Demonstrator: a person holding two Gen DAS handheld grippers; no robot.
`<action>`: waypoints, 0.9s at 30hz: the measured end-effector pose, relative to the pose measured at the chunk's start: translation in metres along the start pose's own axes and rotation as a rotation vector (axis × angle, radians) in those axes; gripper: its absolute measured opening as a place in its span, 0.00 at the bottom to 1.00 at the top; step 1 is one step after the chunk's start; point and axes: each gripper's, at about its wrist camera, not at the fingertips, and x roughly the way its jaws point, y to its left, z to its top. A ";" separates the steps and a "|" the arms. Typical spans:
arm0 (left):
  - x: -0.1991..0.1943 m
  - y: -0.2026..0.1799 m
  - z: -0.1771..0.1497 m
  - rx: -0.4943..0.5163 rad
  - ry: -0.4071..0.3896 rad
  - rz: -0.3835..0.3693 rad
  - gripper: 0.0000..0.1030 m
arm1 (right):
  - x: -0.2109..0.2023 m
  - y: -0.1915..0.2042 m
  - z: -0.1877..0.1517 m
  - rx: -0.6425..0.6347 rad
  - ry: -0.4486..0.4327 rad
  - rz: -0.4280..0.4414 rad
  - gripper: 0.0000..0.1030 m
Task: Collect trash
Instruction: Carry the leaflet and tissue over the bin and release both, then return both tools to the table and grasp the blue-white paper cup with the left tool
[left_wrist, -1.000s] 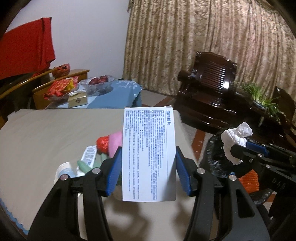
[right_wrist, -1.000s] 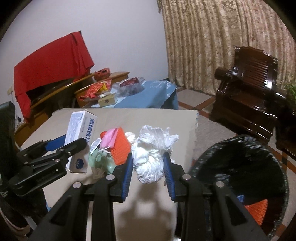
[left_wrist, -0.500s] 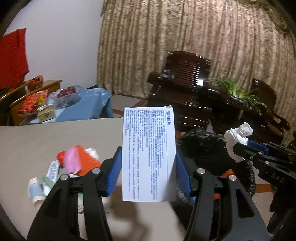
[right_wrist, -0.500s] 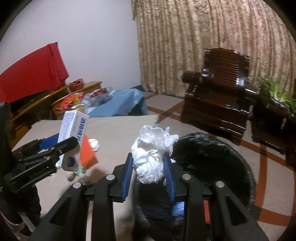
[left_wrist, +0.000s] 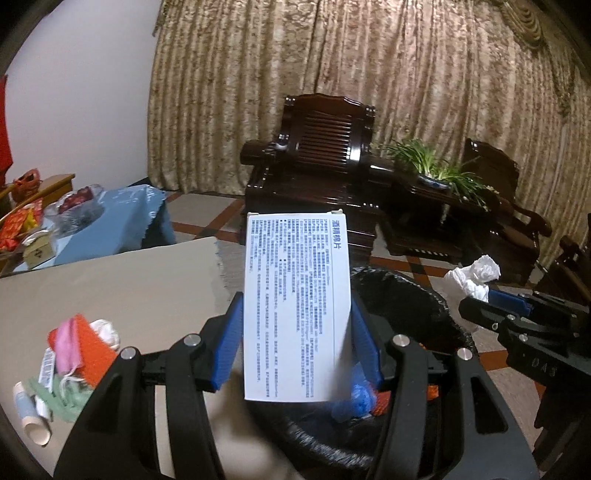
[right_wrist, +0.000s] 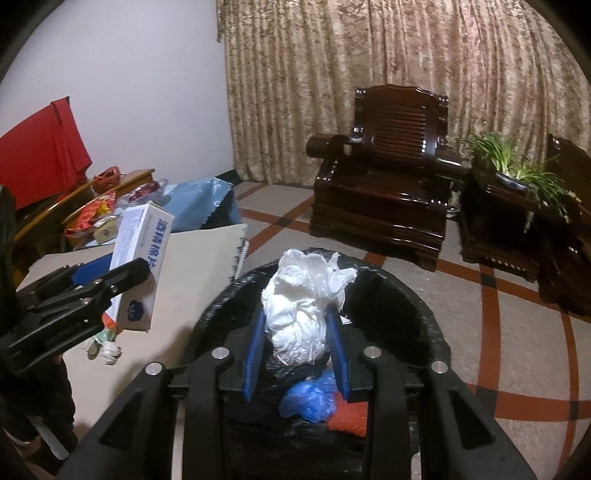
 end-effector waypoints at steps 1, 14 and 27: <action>0.006 -0.005 0.000 0.002 0.004 -0.010 0.52 | 0.002 -0.005 -0.001 0.006 0.003 -0.008 0.31; 0.061 -0.033 -0.002 0.014 0.078 -0.130 0.65 | 0.018 -0.035 -0.012 0.052 0.047 -0.083 0.48; 0.029 0.009 -0.004 -0.024 0.047 -0.033 0.88 | 0.000 -0.022 -0.006 0.078 -0.008 -0.086 0.94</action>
